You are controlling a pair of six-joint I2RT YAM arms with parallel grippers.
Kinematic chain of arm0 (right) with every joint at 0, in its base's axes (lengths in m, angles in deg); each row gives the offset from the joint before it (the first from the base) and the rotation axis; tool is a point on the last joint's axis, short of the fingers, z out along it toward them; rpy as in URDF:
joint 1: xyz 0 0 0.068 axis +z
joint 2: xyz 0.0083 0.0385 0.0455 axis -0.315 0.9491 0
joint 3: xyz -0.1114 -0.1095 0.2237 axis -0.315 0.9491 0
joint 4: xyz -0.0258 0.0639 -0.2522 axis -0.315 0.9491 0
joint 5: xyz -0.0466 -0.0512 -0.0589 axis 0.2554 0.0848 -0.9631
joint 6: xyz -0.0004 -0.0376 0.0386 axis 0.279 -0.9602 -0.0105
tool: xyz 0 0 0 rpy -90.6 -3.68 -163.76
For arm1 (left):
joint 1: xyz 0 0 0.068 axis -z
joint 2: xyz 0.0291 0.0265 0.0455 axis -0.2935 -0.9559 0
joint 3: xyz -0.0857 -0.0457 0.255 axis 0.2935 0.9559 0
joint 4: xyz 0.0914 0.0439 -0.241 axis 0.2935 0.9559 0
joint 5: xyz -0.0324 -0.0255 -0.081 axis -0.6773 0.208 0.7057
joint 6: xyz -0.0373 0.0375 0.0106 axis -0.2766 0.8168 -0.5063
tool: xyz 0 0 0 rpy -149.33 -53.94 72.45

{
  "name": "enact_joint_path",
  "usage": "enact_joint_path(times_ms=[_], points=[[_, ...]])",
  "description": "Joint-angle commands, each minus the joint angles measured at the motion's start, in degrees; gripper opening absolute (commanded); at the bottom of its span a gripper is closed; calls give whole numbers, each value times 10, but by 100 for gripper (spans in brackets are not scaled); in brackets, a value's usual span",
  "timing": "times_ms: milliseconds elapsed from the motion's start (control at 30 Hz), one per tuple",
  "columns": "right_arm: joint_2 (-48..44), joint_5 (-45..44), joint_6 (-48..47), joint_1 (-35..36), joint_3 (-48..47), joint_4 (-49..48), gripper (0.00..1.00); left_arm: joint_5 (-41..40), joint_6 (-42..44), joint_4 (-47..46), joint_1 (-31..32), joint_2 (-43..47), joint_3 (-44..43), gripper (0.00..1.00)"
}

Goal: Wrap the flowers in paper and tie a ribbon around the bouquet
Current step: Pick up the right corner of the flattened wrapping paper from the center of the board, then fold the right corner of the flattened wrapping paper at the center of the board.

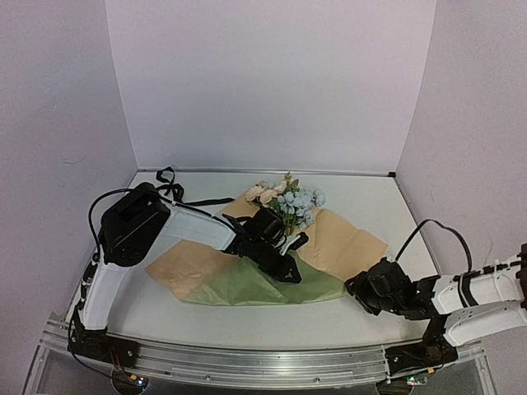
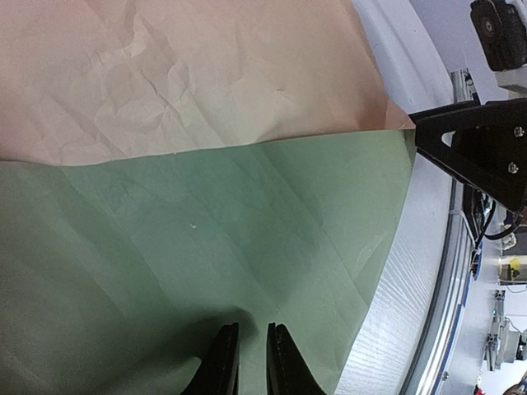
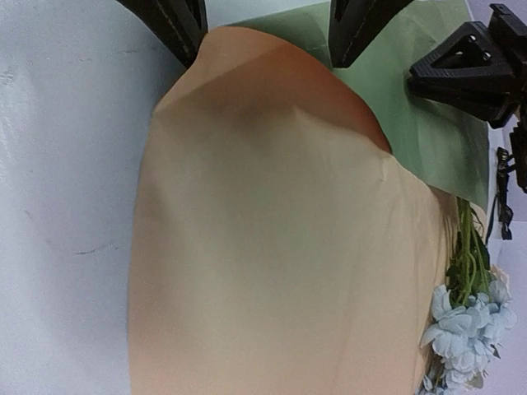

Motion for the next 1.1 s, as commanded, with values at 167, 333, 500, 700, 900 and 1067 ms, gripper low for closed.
enact_joint_path(times_ms=[167,333,500,700,900,1067], points=[[41,1,30,-5,41,-87,35,-12,5,42,-4,-29,7,15],[25,1,-17,-4,10,-54,11,-12,5,45,-5,-30,7,15],[-28,-7,-65,-3,-47,61,0,-16,4,46,-8,-31,10,15],[-62,-26,-154,25,-125,153,0,-14,0,46,-11,-36,9,15],[7,-24,-247,92,-220,165,0,-15,-2,48,-11,-40,4,15],[61,2,-305,126,-298,172,0,-18,-5,49,-11,-42,5,15]])
